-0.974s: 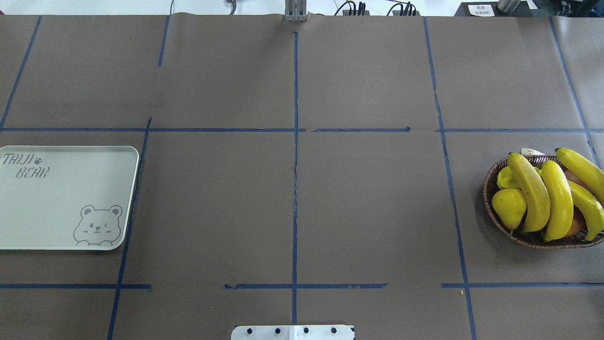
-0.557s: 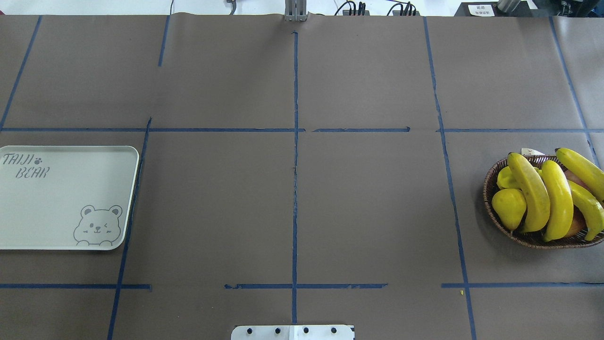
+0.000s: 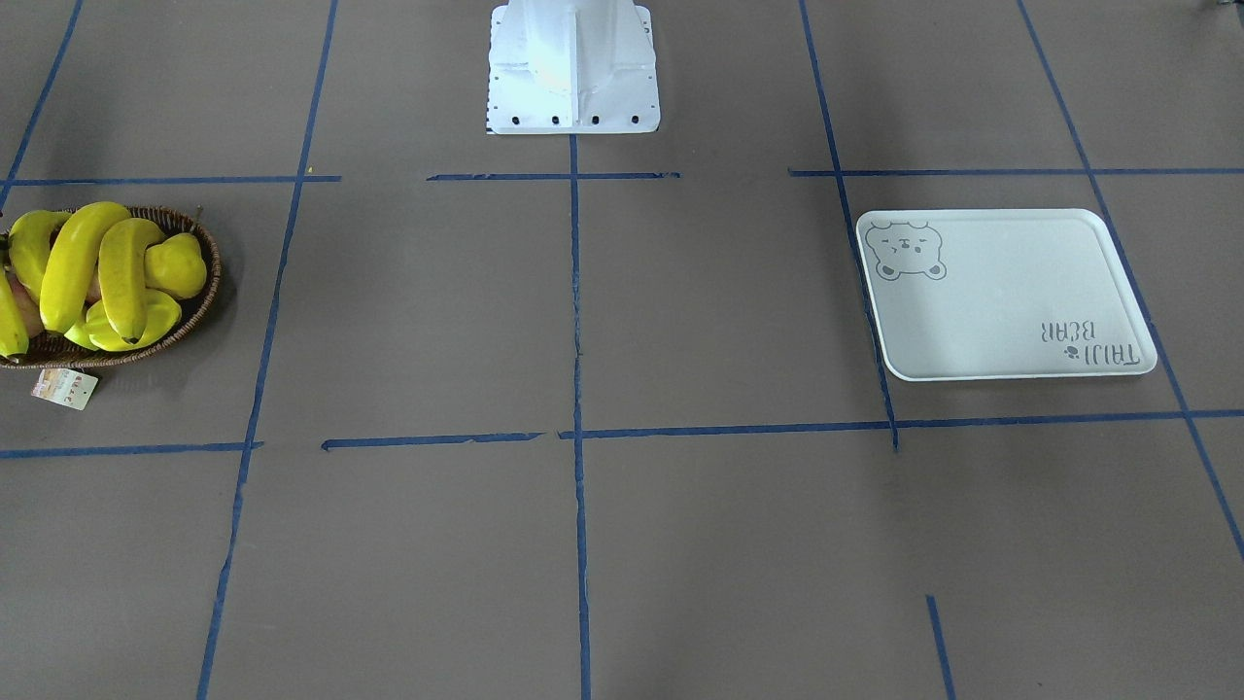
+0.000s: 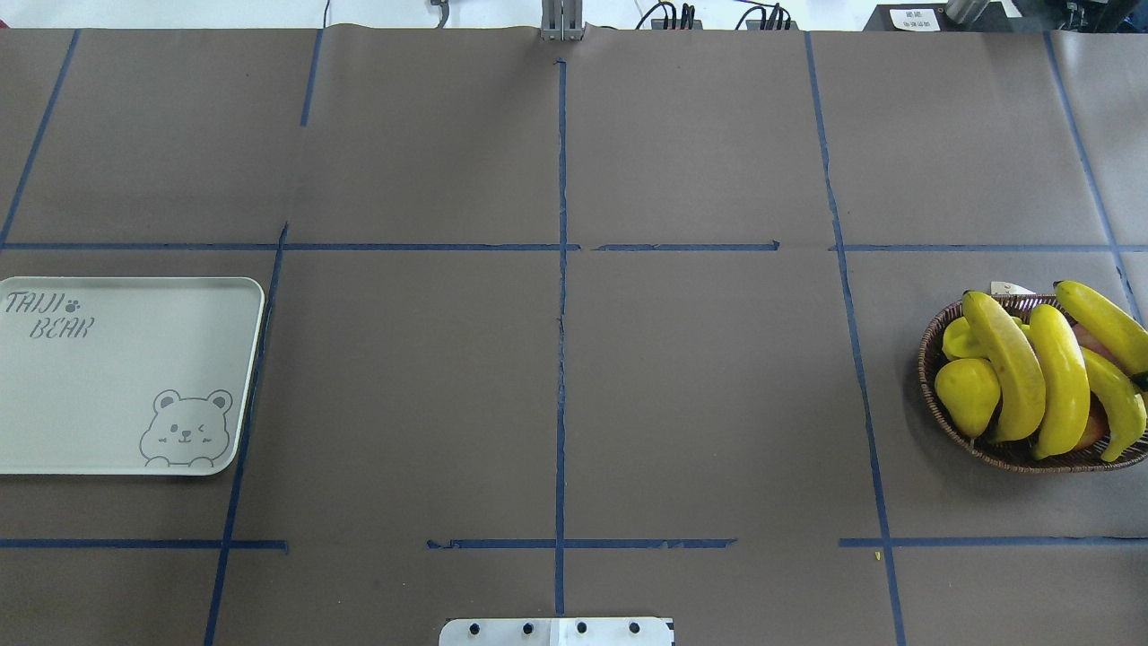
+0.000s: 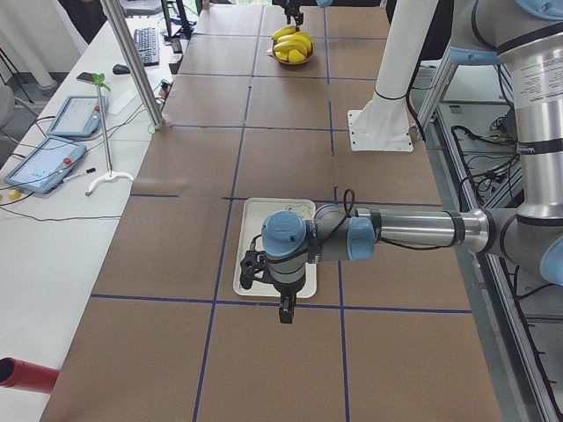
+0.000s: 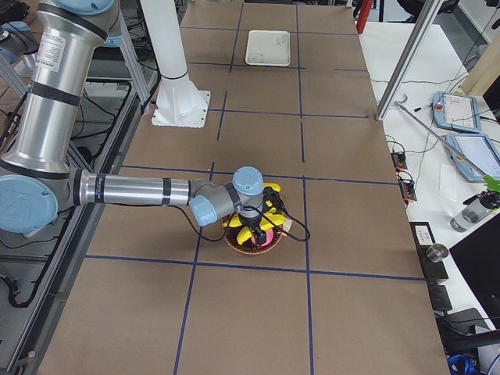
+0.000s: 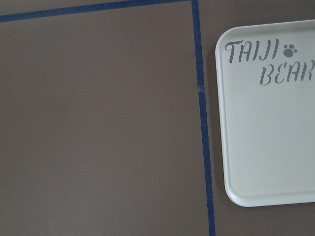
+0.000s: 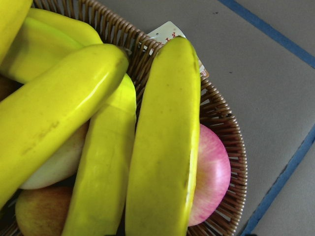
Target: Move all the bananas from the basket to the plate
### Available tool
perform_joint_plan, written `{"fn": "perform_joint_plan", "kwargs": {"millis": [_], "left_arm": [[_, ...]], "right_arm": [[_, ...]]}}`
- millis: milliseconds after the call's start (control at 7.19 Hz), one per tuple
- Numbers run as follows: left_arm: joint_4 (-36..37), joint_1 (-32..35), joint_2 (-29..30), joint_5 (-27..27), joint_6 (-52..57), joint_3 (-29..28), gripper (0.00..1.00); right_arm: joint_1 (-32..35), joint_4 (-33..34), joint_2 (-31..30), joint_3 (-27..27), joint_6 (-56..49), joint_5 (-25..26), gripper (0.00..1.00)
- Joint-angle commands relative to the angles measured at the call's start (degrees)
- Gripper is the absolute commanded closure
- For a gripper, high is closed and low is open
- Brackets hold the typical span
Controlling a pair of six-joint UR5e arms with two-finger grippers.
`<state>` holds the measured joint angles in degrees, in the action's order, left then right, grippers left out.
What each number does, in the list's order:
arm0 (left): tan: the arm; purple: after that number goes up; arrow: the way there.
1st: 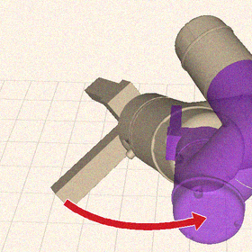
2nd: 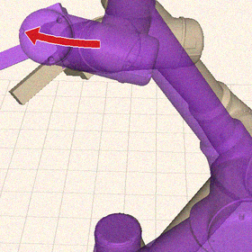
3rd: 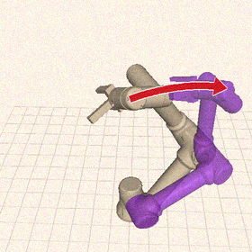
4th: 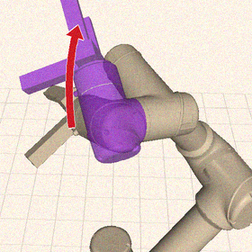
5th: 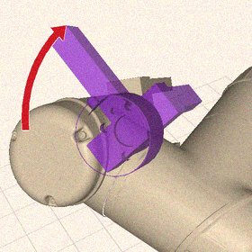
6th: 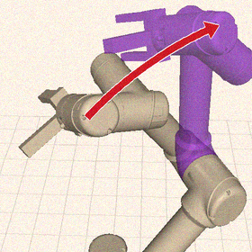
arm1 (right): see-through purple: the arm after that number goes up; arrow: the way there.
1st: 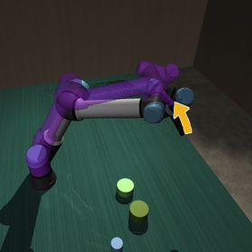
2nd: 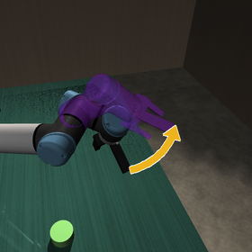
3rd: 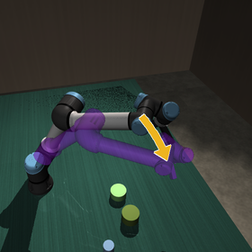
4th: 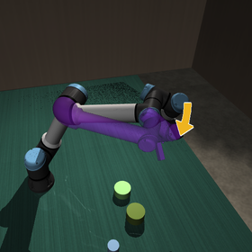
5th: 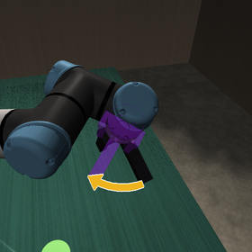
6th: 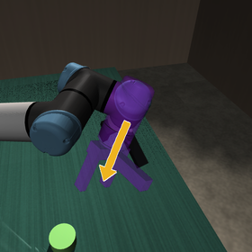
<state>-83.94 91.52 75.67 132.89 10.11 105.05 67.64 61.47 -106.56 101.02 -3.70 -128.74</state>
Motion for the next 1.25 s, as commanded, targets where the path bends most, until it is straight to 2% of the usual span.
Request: {"fn": "perform_joint_plan", "kwargs": {"millis": [0, 418, 696, 974, 1113], "left_arm": [[0.0, -0.03, 0.0, 0.0, 0.0, -0.02, 0.0], [-0.09, -0.03, 0.0, 0.0, 0.0, -0.11, 0.0], [-0.09, -0.03, 0.0, 0.0, 0.0, -0.28, 0.0], [-0.09, -0.03, 0.0, 0.09, 0.0, -0.28, 0.0], [-0.09, -0.03, 0.0, 0.09, 0.0, -0.28, 0.0]], "right_arm": [[0.04, 0.05, 0.21, -0.12, -0.08, 0.85, 0.14], [0.04, 0.05, 0.21, -0.91, -0.17, 1.65, 0.25], [-0.48, 0.05, 0.21, -1.7, -0.08, 1.56, 0.26], [-1.97, 0.14, 0.3, -1.96, -0.17, 1.65, 0.32], [-2.51, 0.14, 0.73, -2.58, -0.17, 1.56, 0.52]]}}
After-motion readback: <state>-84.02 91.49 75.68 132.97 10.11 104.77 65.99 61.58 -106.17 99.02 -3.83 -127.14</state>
